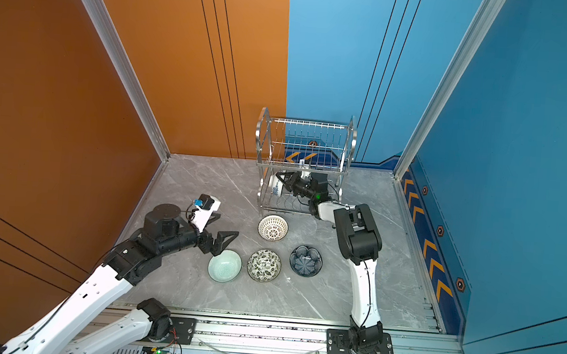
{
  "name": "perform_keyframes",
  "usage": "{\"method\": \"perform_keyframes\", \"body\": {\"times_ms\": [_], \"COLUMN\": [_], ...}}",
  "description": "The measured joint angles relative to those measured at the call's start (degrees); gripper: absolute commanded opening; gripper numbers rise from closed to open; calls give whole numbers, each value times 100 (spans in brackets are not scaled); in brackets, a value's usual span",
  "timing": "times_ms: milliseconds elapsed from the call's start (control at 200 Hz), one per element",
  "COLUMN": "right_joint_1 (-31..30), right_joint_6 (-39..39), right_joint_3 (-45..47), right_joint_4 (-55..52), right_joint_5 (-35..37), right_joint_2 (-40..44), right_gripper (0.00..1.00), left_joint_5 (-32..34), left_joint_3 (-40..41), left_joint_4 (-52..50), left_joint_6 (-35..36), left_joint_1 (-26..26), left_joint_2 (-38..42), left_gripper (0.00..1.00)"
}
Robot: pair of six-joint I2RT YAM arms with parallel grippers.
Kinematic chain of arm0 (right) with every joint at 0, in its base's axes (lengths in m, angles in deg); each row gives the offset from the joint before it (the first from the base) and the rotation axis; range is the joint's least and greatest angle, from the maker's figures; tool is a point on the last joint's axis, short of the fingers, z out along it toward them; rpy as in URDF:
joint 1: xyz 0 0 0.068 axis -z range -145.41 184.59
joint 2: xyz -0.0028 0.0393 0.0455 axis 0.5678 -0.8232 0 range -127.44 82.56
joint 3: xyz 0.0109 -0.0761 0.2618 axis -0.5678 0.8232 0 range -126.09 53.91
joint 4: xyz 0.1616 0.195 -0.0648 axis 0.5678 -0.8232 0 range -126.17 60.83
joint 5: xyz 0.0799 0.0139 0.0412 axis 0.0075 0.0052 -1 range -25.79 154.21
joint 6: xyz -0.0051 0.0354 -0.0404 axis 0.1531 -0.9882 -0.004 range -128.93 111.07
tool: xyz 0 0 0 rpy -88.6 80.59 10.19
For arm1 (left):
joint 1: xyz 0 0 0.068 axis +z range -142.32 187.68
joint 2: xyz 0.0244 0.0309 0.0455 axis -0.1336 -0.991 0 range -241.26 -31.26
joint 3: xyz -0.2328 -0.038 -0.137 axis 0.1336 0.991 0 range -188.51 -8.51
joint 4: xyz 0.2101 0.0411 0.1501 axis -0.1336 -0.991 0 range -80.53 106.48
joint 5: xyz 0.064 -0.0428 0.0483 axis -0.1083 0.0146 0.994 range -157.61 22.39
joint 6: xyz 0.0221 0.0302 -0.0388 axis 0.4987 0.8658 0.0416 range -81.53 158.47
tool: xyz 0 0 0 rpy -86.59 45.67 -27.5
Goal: Load bowls into a dish rack
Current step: Place the bowl in the dish rack.
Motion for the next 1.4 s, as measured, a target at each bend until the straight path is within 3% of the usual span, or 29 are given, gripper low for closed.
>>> {"method": "perform_keyframes", "body": {"times_ms": [786,1397], "right_joint_1": [103,234], "right_joint_6": [-170,-442], "right_joint_3": [-1180,-1182], "right_joint_4": [-249,57], "right_joint_5": [-424,-356], "right_joint_2": [-743,-807], "right_gripper": [0,0], "left_joint_5": [-111,-413], "left_joint_3": [0,0], "left_joint_4": [68,219], "left_joint_6": [-68,-227], "left_joint_1": [221,409], "left_joint_2": [-131,-264], "left_gripper": [98,98]}}
